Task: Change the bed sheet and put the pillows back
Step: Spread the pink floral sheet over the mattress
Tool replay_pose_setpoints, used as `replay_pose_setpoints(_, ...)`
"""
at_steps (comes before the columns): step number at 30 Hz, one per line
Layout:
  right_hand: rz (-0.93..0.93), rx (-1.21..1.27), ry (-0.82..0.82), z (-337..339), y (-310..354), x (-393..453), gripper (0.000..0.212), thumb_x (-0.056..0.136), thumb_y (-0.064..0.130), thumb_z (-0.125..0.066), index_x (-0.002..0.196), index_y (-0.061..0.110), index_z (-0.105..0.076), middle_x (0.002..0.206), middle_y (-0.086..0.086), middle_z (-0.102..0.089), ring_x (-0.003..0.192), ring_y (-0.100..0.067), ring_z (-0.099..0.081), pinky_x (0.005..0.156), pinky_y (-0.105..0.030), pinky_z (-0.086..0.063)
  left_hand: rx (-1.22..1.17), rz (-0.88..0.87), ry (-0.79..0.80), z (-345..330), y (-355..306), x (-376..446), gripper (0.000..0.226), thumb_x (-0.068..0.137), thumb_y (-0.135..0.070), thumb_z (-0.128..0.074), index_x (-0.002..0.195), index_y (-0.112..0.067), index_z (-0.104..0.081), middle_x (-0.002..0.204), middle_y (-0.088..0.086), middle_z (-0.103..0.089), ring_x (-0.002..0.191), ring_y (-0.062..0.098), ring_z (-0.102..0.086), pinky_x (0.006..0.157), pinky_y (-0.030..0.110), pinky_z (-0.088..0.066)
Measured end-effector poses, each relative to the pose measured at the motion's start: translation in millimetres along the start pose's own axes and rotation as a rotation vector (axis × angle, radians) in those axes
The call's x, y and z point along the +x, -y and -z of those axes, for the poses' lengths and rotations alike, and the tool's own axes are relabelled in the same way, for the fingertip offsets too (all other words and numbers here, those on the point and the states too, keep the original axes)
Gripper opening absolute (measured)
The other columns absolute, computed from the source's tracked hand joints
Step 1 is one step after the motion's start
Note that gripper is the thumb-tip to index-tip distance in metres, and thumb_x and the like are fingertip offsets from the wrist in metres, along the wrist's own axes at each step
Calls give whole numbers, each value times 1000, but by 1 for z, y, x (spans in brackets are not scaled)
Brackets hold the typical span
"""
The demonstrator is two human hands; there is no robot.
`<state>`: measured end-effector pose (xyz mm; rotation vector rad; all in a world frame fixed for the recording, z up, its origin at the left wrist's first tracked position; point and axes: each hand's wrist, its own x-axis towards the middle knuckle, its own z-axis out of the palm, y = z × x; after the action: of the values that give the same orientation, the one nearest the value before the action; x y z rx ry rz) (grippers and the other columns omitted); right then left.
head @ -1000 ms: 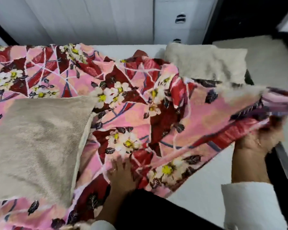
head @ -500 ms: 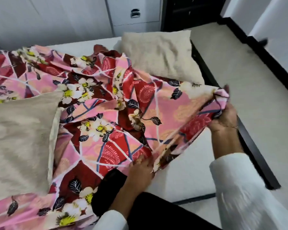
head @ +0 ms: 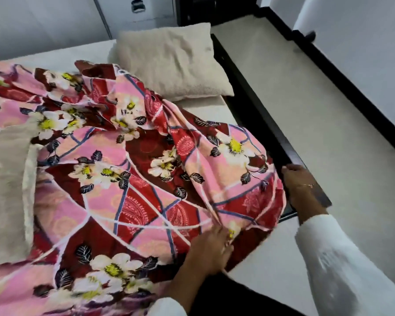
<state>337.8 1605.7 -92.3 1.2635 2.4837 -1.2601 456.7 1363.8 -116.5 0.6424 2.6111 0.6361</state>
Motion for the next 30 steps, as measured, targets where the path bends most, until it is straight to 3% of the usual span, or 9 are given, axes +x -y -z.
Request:
replay_pose_setpoints(4,171,-42,25,-30,4,-31,22,84,9,-61,105,8,-70,107,-20,-65,101,-32,-61,83,-29,-44,-16,21,-209,12,2,20,32,76,-27,-42,97,-14,-61,93,6,-64,78,22,-63,63,26,-55)
replay_pose_setpoints(8,341,-53,170,-59,22,-51,22,85,6,-61,105,8,-68,113,-19,-56,99,-31,-58,92,-40,-46,-38,140,-328,41,10,38,29,77,-24,-43,93,-11,-64,88,4,-62,76,22,-62,60,26,-51)
replay_pose_setpoints(12,315,111,245,-76,65,-47,17,88,5,-56,100,7,-68,94,-5,-61,82,-19,-54,80,-32,-46,-79,266,-377,76,34,72,21,83,-15,-57,101,-6,-65,100,10,-61,92,29,-59,75,32,-48)
replay_pose_setpoints(16,264,320,336,-109,119,-36,15,89,3,-54,93,10,-66,82,-8,-60,69,-20,-55,66,-28,-44,-214,415,-484,124,57,120,26,86,-17,-59,111,-8,-63,114,10,-59,106,28,-53,89,35,-43)
replay_pose_setpoints(21,363,133,402,-168,175,-5,21,90,6,-53,104,6,-68,99,-10,-67,87,-15,-55,76,-21,-37,-127,570,-793,179,107,177,35,81,-16,-65,115,-7,-60,118,13,-56,112,31,-48,92,41,-38)
replay_pose_setpoints(24,413,48,444,-203,210,14,27,89,0,-50,110,3,-66,110,-18,-63,101,-27,-59,80,-20,-36,-293,809,-981,208,153,199,40,84,-22,-54,119,-2,-54,122,21,-49,113,35,-45,93,43,-37)
replay_pose_setpoints(26,296,206,472,-217,241,21,26,90,7,-54,113,2,-63,113,-17,-61,107,-29,-57,78,-20,-34,-503,884,-1008,214,195,207,57,82,-44,-39,118,-2,-53,117,27,-49,108,39,-48,91,46,-40)
replay_pose_setpoints(28,52,485,449,-231,274,29,29,86,28,-64,102,3,-64,112,-19,-64,105,-31,-60,81,-23,-43,-744,905,-961,210,241,215,77,79,-75,-34,112,-7,-51,102,34,-53,98,49,-53,84,60,-45)
replay_pose_setpoints(30,-374,909,716,-239,297,25,49,75,50,-70,97,7,-66,116,-27,-60,107,-38,-60,92,-46,-49,-819,915,-842,207,262,218,88,69,-84,-41,120,-13,-47,103,29,-57,98,46,-56,86,61,-45)
